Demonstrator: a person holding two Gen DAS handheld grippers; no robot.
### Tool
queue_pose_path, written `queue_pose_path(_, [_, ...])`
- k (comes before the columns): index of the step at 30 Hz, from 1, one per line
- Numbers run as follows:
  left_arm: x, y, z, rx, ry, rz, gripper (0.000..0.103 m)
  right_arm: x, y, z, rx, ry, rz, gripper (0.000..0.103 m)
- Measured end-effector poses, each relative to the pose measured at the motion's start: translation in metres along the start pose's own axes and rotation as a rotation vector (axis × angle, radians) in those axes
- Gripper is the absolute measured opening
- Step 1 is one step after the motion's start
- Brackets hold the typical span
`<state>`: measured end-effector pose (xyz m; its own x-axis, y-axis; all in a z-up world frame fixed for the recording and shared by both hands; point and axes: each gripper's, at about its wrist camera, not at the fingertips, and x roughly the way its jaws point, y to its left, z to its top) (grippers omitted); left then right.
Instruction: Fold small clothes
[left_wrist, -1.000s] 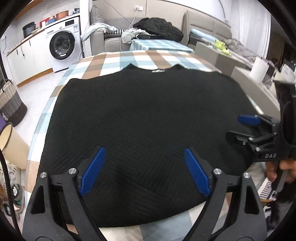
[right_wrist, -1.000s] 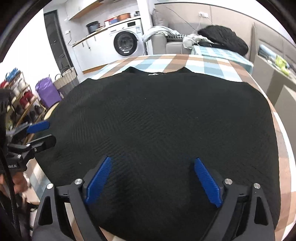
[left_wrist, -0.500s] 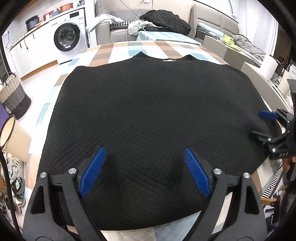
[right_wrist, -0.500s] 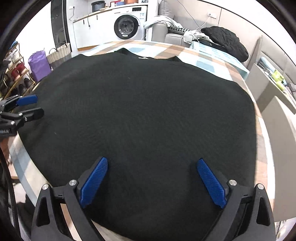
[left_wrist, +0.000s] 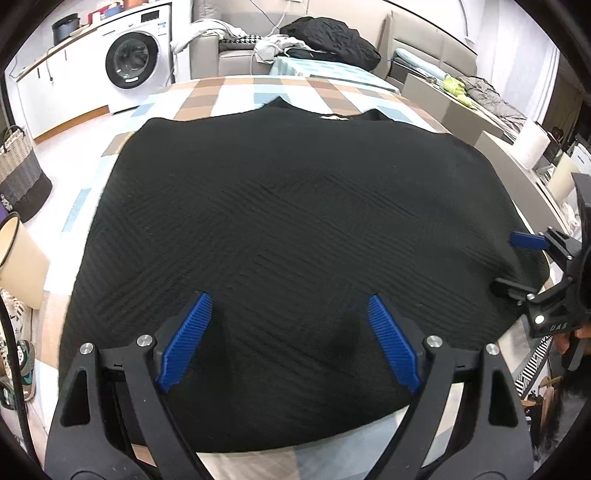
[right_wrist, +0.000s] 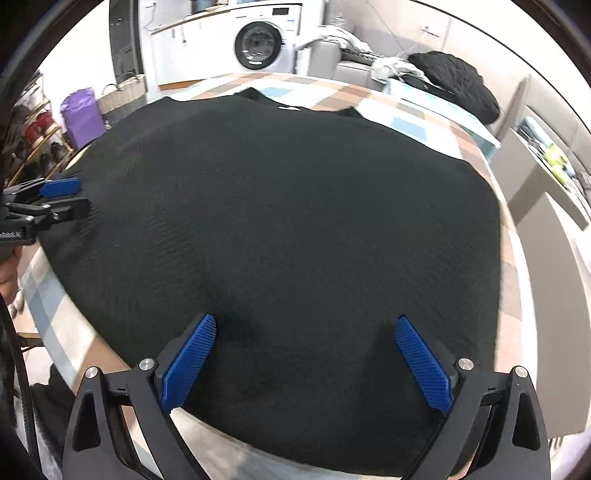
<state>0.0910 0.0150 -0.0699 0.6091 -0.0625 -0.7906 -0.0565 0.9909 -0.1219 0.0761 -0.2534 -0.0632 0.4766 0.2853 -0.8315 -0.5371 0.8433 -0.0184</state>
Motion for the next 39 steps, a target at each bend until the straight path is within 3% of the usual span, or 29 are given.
queue_pose_path(7, [0.006, -0.024, -0.005, 0.084, 0.013, -0.005, 0.086, 0.000, 0.008, -0.004, -0.004, -0.002, 0.022, 0.099])
queue_pose_path(11, [0.008, -0.027, -0.006, 0.110, 0.018, 0.003, 0.086, -0.011, -0.008, -0.019, 0.048, 0.005, -0.008, 0.099])
queue_pose_path(16, [0.009, -0.027, -0.010, 0.111, 0.018, -0.010, 0.086, -0.047, -0.052, -0.042, 0.223, -0.080, -0.067, 0.099])
queue_pose_path(21, [0.008, -0.027, -0.009, 0.115, 0.019, -0.004, 0.086, -0.041, -0.074, -0.050, 0.276, -0.030, -0.080, 0.097])
queue_pose_path(23, [0.008, -0.027, -0.009, 0.109, 0.021, -0.006, 0.086, -0.039, -0.082, -0.051, 0.301, -0.042, -0.029, 0.070])
queue_pose_path(25, [0.008, -0.026, -0.009, 0.112, 0.022, -0.007, 0.086, -0.035, -0.090, -0.048, 0.332, -0.042, -0.007, 0.056])
queue_pose_path(26, [0.008, -0.026, -0.009, 0.113, 0.023, -0.005, 0.086, -0.037, -0.094, -0.049, 0.344, -0.054, 0.003, 0.040])
queue_pose_path(29, [0.008, -0.023, -0.008, 0.106, 0.023, -0.003, 0.086, -0.048, -0.110, -0.053, 0.416, -0.117, 0.063, 0.012])
queue_pose_path(33, [0.007, -0.021, -0.009, 0.100, 0.025, 0.005, 0.086, -0.055, -0.115, -0.058, 0.421, -0.133, 0.100, 0.007])
queue_pose_path(39, [0.004, -0.017, -0.009, 0.094, 0.022, 0.015, 0.086, -0.050, -0.115, -0.064, 0.384, -0.084, 0.064, 0.006])
